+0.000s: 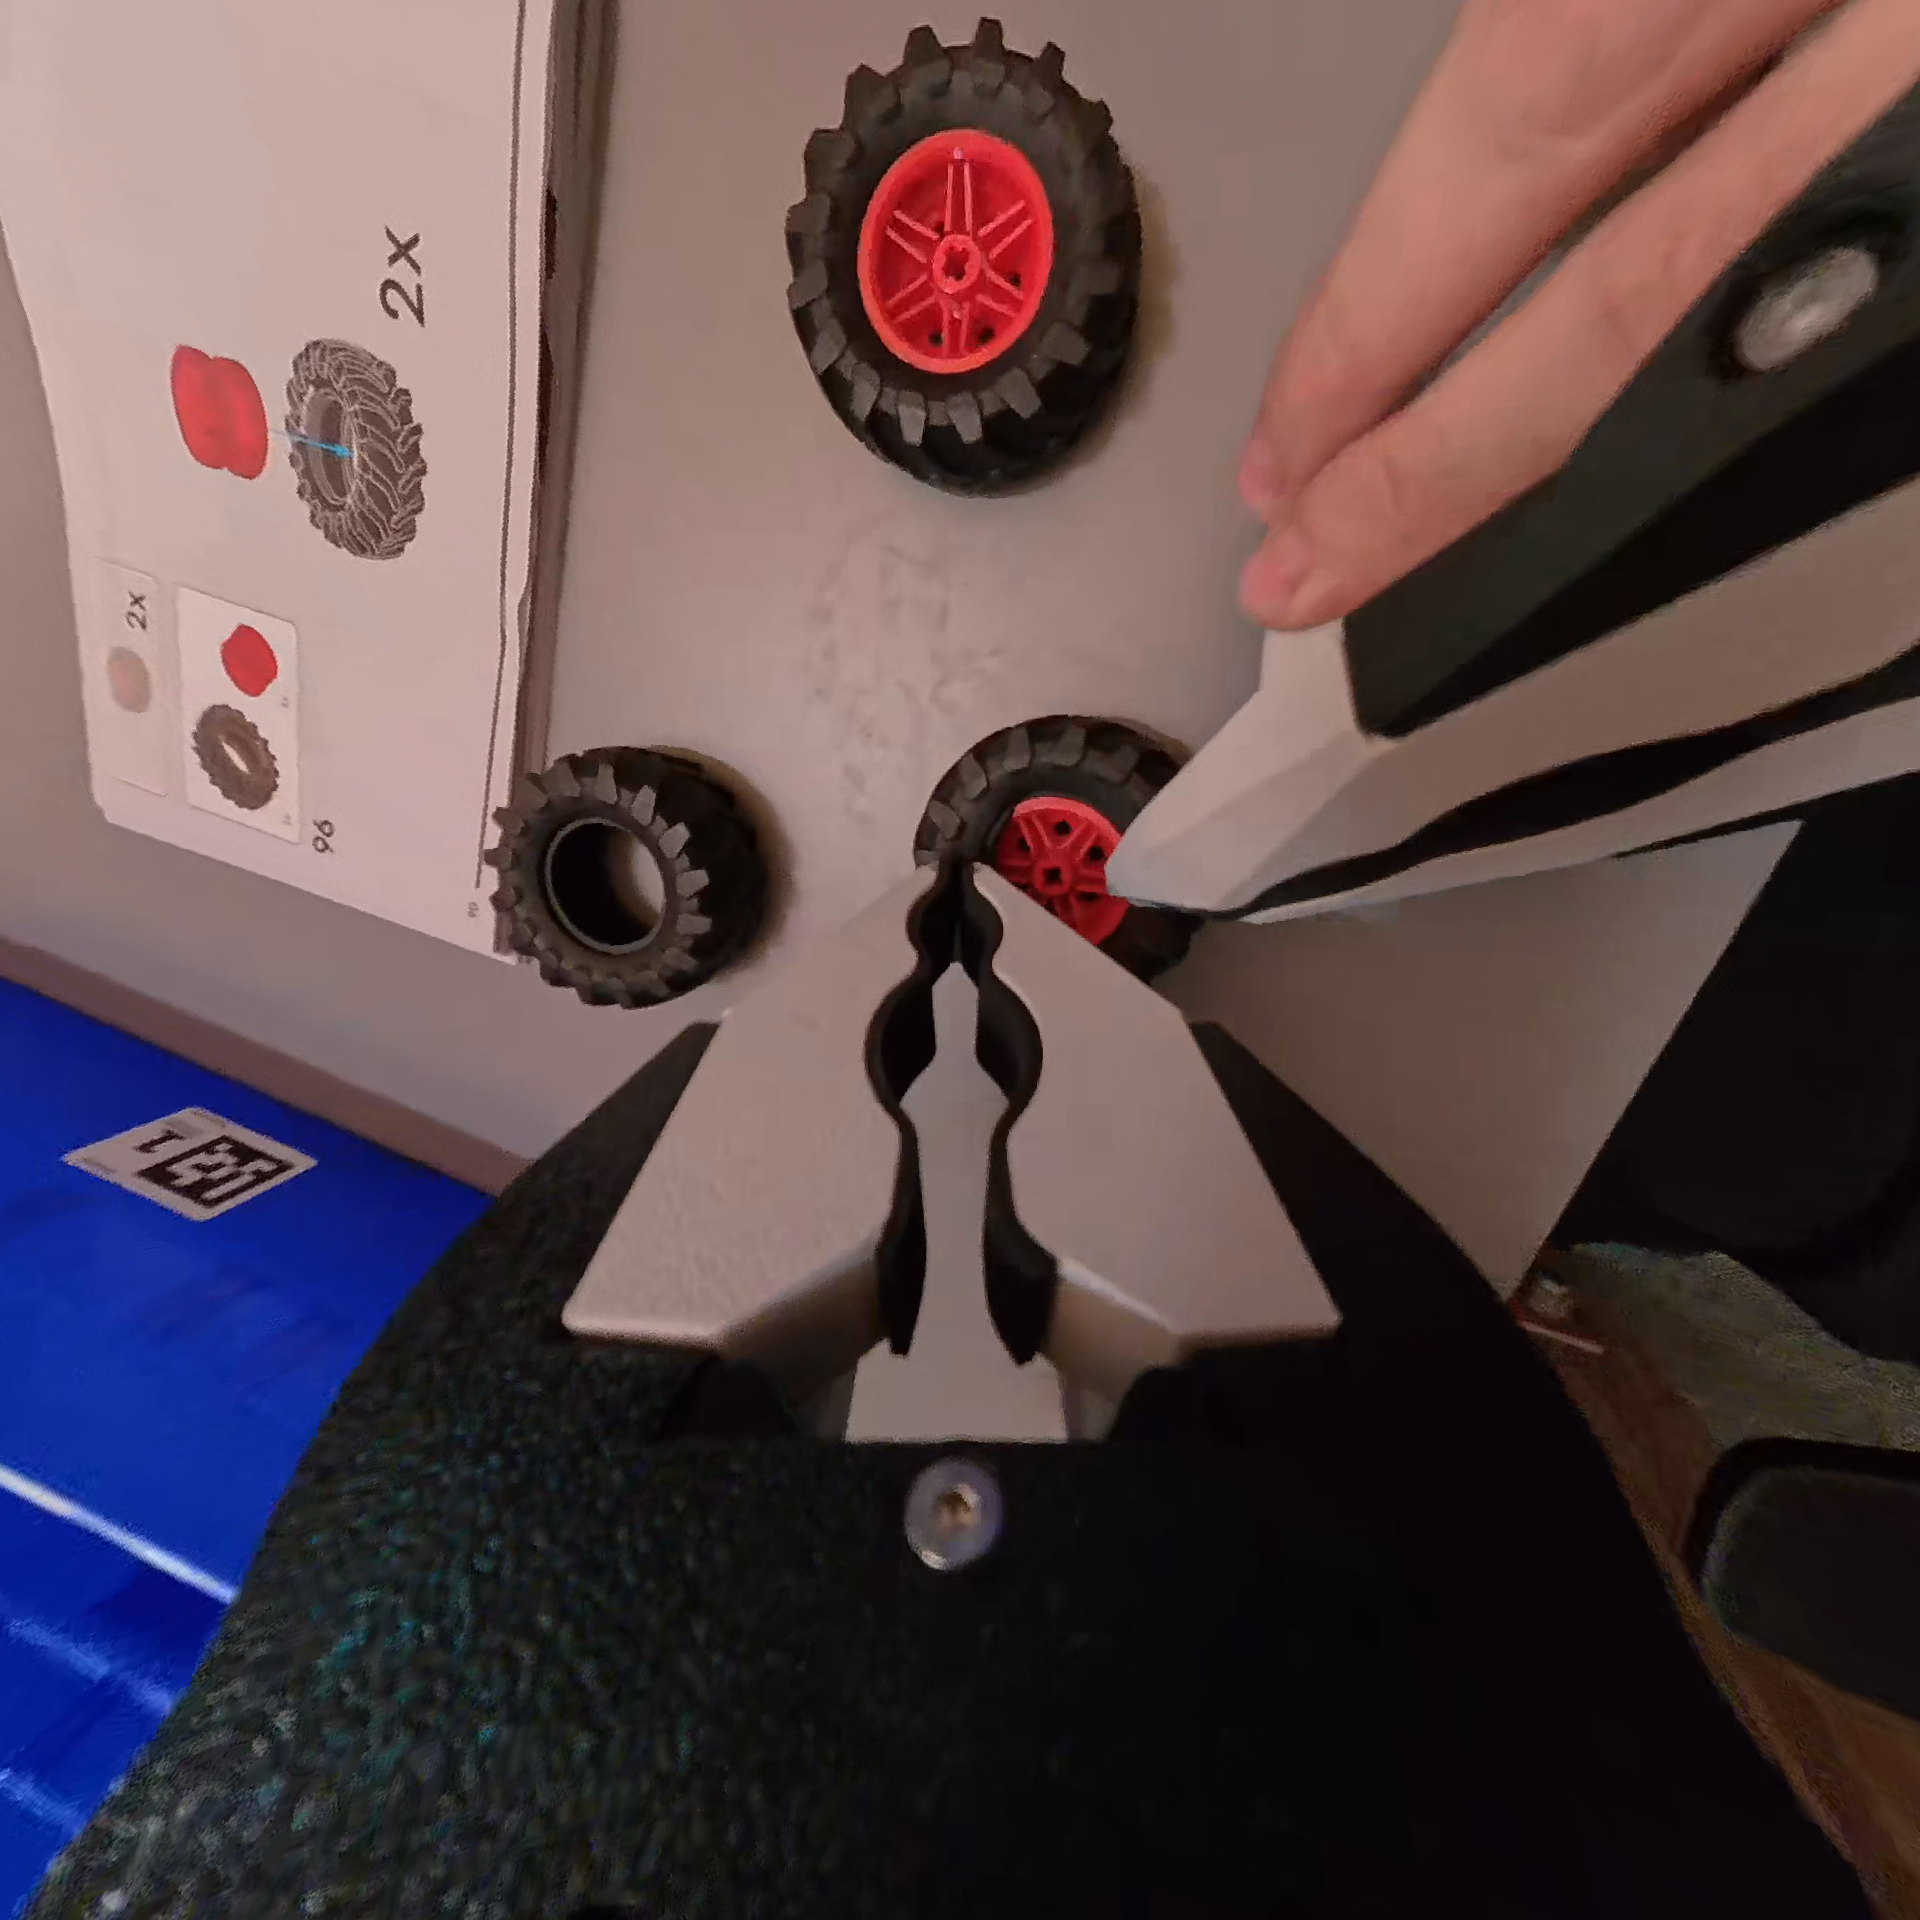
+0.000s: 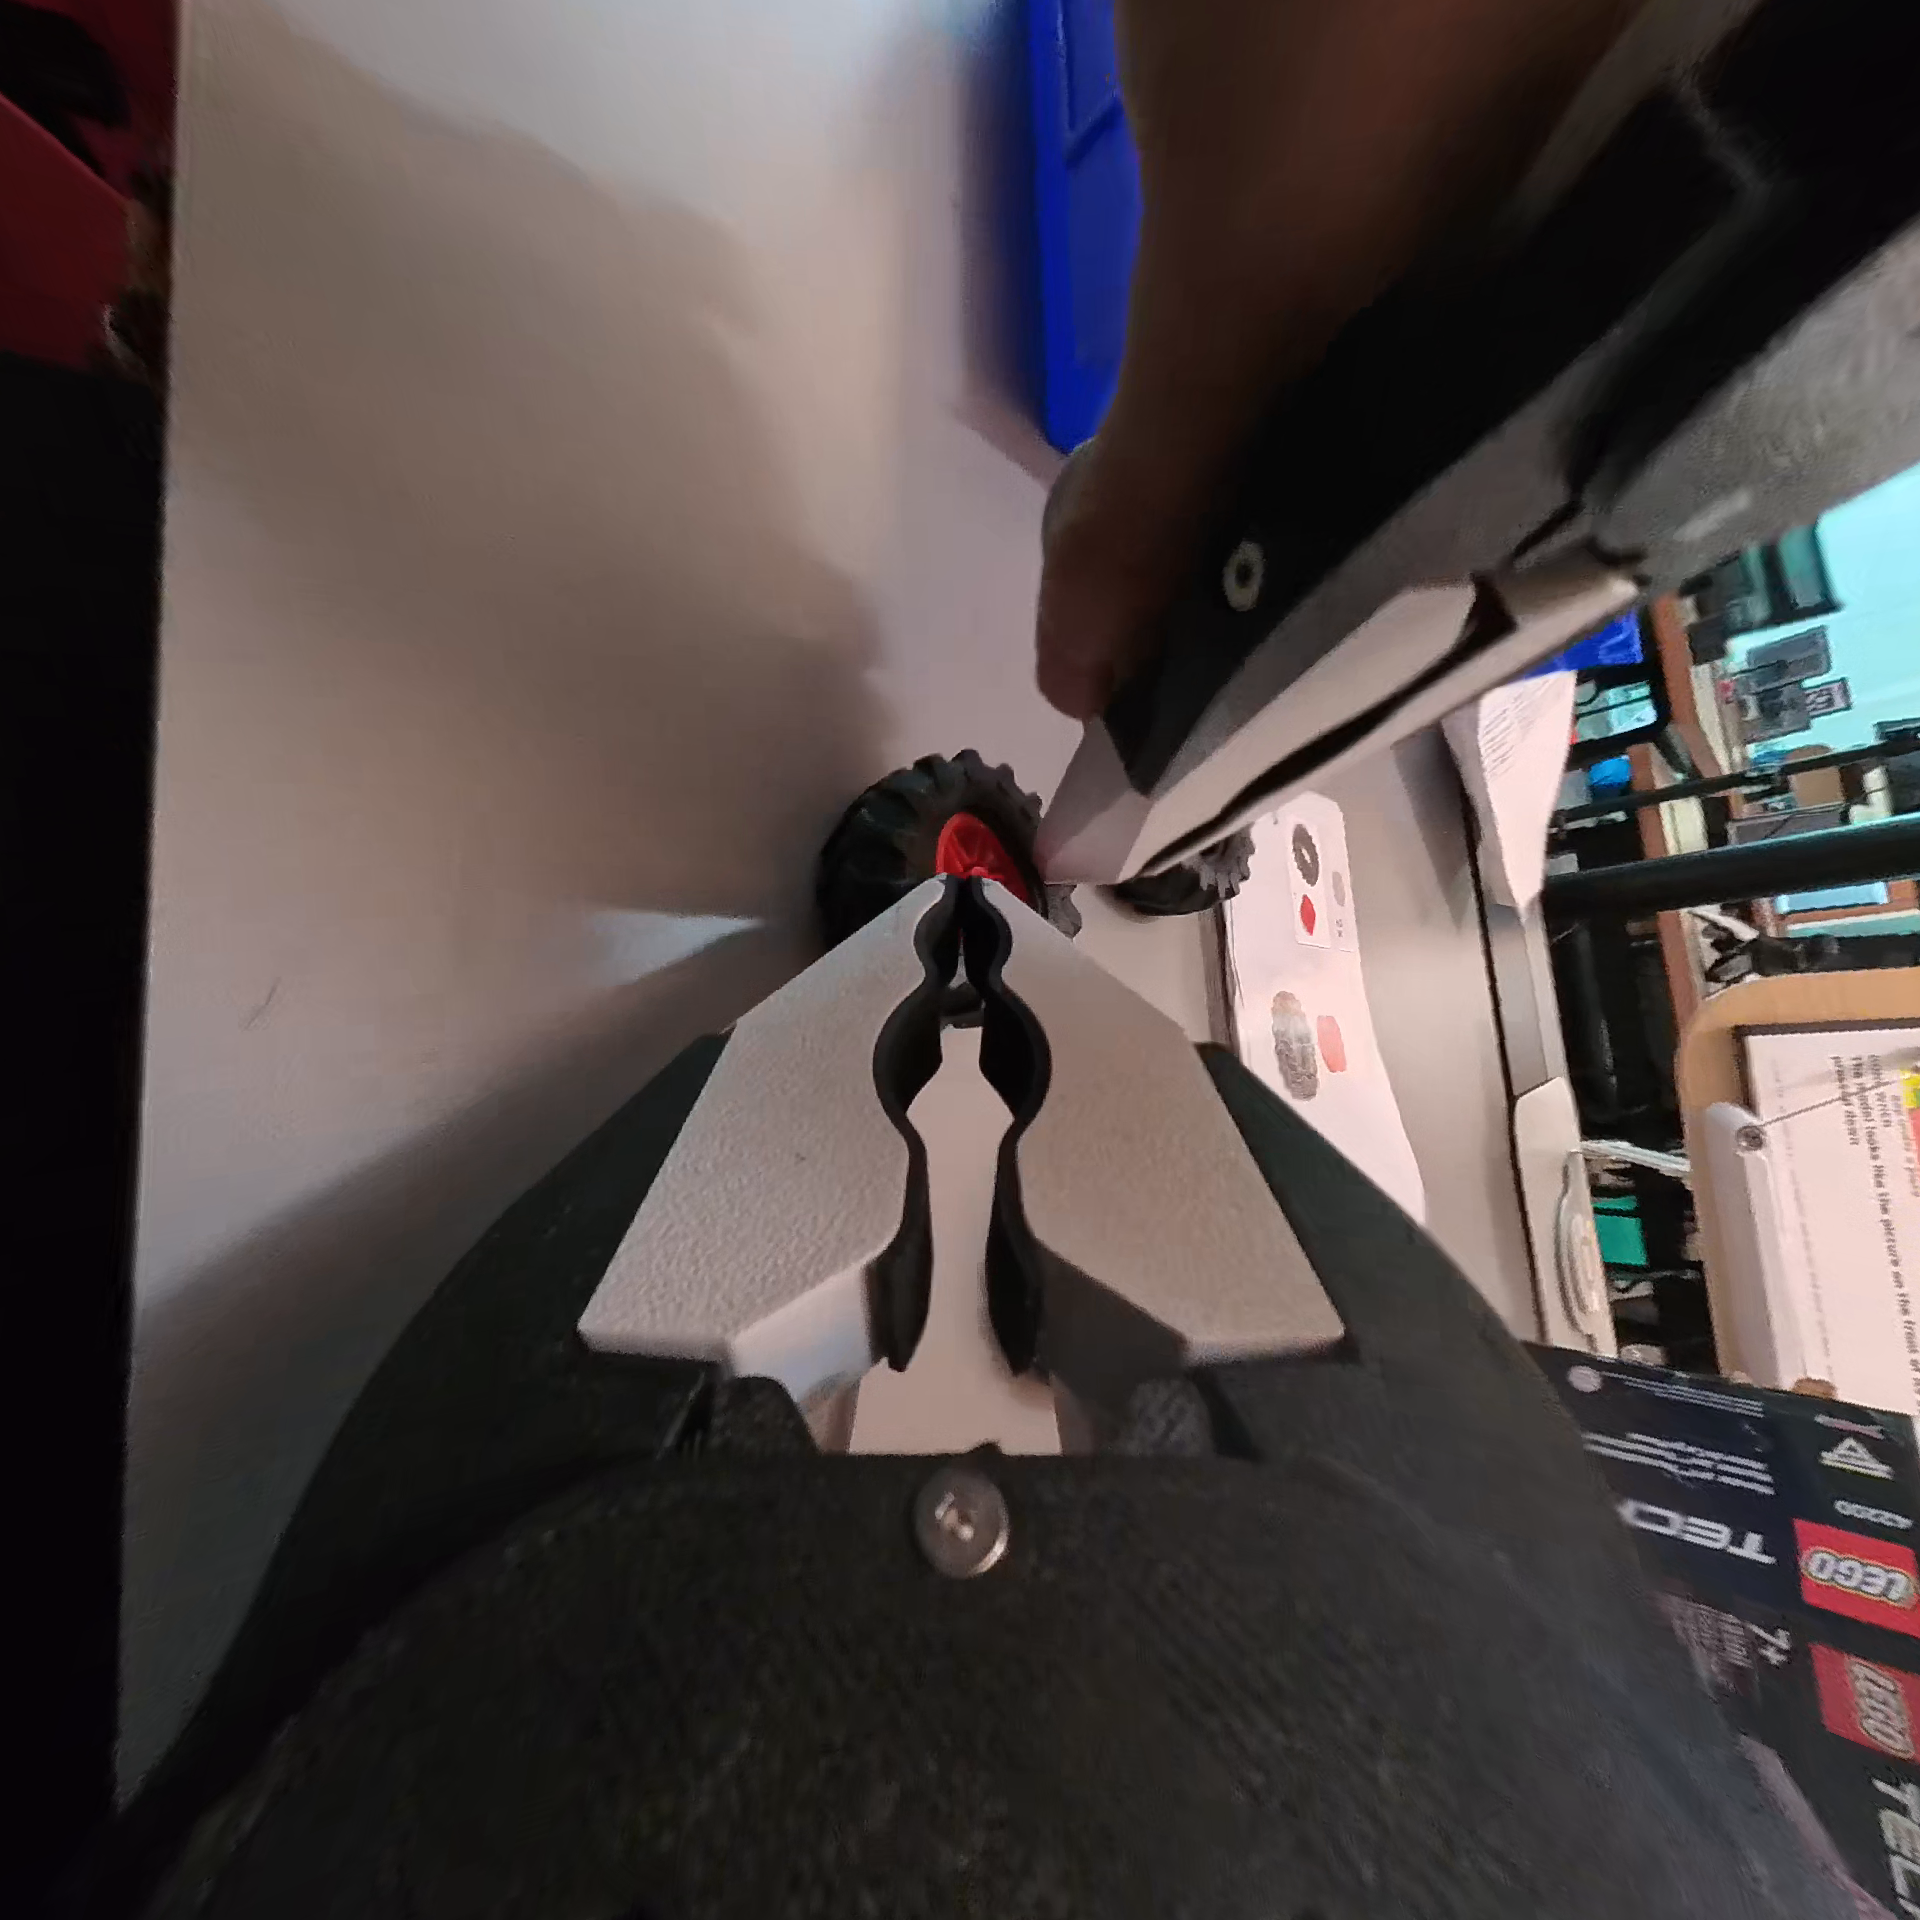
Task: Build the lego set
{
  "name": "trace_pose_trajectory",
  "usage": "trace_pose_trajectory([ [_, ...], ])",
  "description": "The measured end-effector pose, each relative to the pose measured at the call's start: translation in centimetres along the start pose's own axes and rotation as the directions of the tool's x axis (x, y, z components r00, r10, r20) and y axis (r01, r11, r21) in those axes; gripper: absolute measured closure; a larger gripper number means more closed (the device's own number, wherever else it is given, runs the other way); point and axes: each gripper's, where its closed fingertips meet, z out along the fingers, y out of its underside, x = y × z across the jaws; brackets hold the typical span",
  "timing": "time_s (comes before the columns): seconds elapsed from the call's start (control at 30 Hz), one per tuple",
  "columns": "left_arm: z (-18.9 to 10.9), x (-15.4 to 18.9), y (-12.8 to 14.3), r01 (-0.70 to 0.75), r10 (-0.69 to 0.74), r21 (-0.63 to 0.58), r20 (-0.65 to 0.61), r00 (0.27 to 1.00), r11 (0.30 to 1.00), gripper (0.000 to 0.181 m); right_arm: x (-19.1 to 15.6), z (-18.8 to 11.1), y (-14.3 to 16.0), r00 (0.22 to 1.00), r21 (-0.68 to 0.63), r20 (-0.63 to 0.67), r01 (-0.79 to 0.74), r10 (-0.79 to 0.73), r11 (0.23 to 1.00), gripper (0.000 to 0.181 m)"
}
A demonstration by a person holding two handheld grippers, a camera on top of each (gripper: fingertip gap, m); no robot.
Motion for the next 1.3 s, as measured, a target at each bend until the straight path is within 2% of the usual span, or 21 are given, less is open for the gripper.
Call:
trace_pose_trajectory([
  [0.1,0.1,-0.2,-0.1,0.023,-0.021,-0.044,0.038,0.999,0.999,0.181,0.0,0.0,0.0,1.0,-0.014,-0.019,0.006,-0.006,1.0,0.181],
  [0.33,0.5,-0.3,-0.1,0.088,-0.091,-0.046,-0.06,0.994,0.995,0.181,-0.1,0.0,-0.1,0.997,-0.053,-0.005,0.073,-0.074,0.996,0.181],
  [0.57,0.6,-0.3,-0.1,0.036,-0.047,-0.1,-0.101,0.994,0.994,0.181,-0.1,0.1,-0.2,0.984,-0.093,-0.026,0.173,-0.176,0.981,0.181],
  [0.87,0.9,-0.4,-0.1,0.061,-0.077,-0.131,-0.123,0.989,0.989,0.181,0.0,0.2,-0.3,0.98,-0.11,-0.04,0.191,-0.196,0.975,0.181],
  [0.97,0.3,-0.5,-0.2,0.033,-0.041,-0.061,-0.124,0.991,0.998,0.181,0.0,0.2,-0.2,0.983,-0.117,-0.044,0.174,-0.18,0.978,0.181],
  [1.07,-0.7,0.0,-1.4,0.069,-0.05,0.101,-0.183,0.982,0.992,0.181,0.1,0.2,-0.2,0.984,-0.128,-0.037,0.167,-0.173,0.978,0.181],
  [1.13,-1.1,-0.2,-2.0,0.024,-0.002,0.169,-0.13,0.992,0.985,0.181,0.1,0.2,-0.2,0.984,-0.132,-0.035,0.168,-0.174,0.977,0.181],
  [1.23,-0.3,0.1,-0.7,-0.119,0.123,0.064,-0.067,0.99,0.991,0.181,0.1,0.2,-0.2,0.987,-0.13,-0.03,0.155,-0.16,0.979,0.181],
  [1.3,-0.1,0.0,-0.7,-0.185,0.186,0.044,-0.031,0.982,0.982,0.181,0.1,0.2,-0.2,0.988,-0.131,-0.027,0.145,-0.15,0.981,0.181],
])
